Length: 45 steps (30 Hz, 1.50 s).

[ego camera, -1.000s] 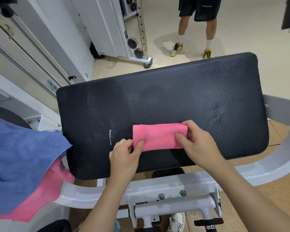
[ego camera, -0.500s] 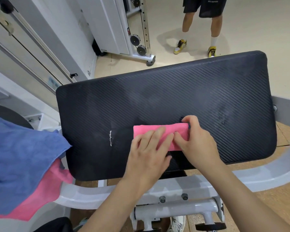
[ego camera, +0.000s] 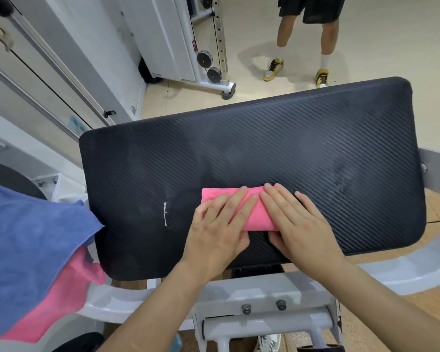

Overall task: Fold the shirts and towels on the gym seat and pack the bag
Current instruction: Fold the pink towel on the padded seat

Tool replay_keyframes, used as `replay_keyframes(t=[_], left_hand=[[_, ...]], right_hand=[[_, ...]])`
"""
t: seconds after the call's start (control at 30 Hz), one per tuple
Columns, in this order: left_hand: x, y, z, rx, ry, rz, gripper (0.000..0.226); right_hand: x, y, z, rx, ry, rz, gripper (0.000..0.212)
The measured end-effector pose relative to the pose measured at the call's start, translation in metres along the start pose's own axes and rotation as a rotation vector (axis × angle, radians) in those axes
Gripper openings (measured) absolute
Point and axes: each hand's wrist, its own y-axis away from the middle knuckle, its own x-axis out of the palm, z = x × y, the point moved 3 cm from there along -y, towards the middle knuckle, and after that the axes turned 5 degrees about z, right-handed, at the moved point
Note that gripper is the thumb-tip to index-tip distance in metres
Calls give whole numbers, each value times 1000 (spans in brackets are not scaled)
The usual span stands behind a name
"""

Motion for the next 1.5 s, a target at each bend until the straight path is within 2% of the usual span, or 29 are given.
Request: replay_keyframes(t=[0.23, 0.3, 0.37, 0.43, 0.5, 0.53, 0.6, 0.63, 0.7, 0.77, 0.83, 0.9, 0.97, 1.03, 1.1, 1.17, 1.27, 1.37, 1.43, 1.47, 1.5], left_hand=[[-9, -8, 0, -70, 75, 107, 60], [-18, -13, -2, -90, 91, 121, 53], [-32, -17, -2, -168, 139, 137, 50], [-49, -15, 2, -344, 311, 203, 48], [-63, -5, 5, -592, 609, 264, 45], [-68, 2, 5, -702, 754, 265, 43], [-77, 23, 0, -882, 1062, 201, 38], [-82, 34, -4, -960, 1223, 148, 35], [-87, 56, -13, -1084, 1487, 36, 31], [-93, 77, -21, -1157, 1610, -39, 25], [-98, 101, -23, -1196, 1653, -87, 22], [-108, 126, -20, -1165, 1739, -112, 24], [-122, 152, -12, -1092, 1853, -156, 28], [-140, 179, 3, -1000, 1909, -196, 20], [-159, 209, 19, -915, 1839, -209, 18], [-179, 240, 29, -868, 1702, -205, 27], [-213, 288, 33, -920, 1311, -221, 23], [-251, 325, 20, -871, 970, -255, 25], [-269, 350, 10, -799, 762, -318, 24], [-274, 362, 6, -759, 649, -344, 21], [-277, 372, 1, -718, 513, -356, 21]], right_hand=[[-6, -10, -5, 27, -161, -37, 54], [-14, -17, -6, 97, -296, -21, 55], [-27, -24, -5, 219, -529, 8, 47], [-39, -26, 0, 351, -818, 48, 39], [-47, -23, 10, 456, -1028, 14, 37], [-49, -21, 17, 505, -1123, 11, 42], [-51, -17, 39, 554, -1333, 137, 66], [-50, -15, 53, 548, -1411, 235, 72], [-51, -8, 80, 497, -1475, 354, 61], [-53, -2, 100, 474, -1433, 342, 34], [-55, 5, 118, 469, -1439, 329, 28], [-60, 10, 137, 437, -1474, 366, 29], [-69, 15, 158, 320, -1454, 443, 29], [-78, 20, 184, 168, -1390, 534, 29], [-82, 26, 214, 62, -1384, 611, 31], [-83, 33, 246, -1, -1392, 655, 33], [-78, 47, 294, -51, -1332, 635, 36], [-68, 63, 335, -23, -1262, 532, 42], [-59, 74, 355, 44, -1206, 531, 36], [-55, 79, 364, 100, -1232, 617, 30], [-52, 84, 373, 182, -1297, 788, 28]])
